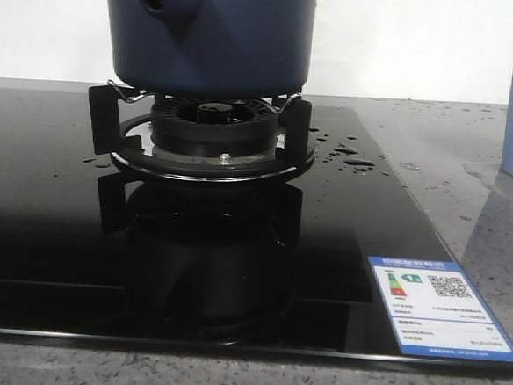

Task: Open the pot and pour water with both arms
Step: 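Grasp the blue lid knob with the left gripper and lift the lid, then reach the right gripper to the light blue ribbed cup and grasp it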

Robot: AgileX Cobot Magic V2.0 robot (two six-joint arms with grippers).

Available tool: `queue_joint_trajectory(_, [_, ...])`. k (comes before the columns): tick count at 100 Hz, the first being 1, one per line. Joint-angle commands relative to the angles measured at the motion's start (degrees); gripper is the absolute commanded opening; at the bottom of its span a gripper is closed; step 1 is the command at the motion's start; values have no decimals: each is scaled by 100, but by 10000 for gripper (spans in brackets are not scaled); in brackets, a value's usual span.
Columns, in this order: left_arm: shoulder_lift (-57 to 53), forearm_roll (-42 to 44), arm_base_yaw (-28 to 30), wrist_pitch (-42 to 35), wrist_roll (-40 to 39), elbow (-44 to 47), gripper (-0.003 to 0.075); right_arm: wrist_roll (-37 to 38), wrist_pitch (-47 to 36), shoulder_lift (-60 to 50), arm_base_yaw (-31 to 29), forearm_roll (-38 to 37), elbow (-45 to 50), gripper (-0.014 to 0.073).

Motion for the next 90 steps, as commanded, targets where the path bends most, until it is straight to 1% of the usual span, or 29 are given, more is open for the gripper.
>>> queue_joint_trajectory(1, [-132,-409,-67,142,39,-190,493,-57,-233,78,-43,242,-179,654])
queue_joint_trajectory(12, [-96,-410,-67,145,39,-190,440,-57,-233,78,-43,242,-179,653])
queue_joint_trajectory(36, [-96,-504,-67,277,39,-194,288,-57,-233,78,-43,242,-179,653])
queue_joint_trajectory(50, [-108,-730,-45,388,39,-194,229,-57,-263,78,-43,242,-179,653])
queue_joint_trajectory(60, [-120,-1075,21,625,39,-194,208,-57,-263,78,-43,242,-179,653])
queue_joint_trajectory(68, [-157,-1337,107,805,28,-194,207,-57,-263,78,-43,242,-179,653])
queue_joint_trajectory(79, [-236,-1337,310,1038,-19,-228,207,-57,-292,78,-43,242,-179,653])
queue_joint_trajectory(90, [-416,-1337,558,1102,-271,-228,208,-57,-491,78,-43,82,-179,653])
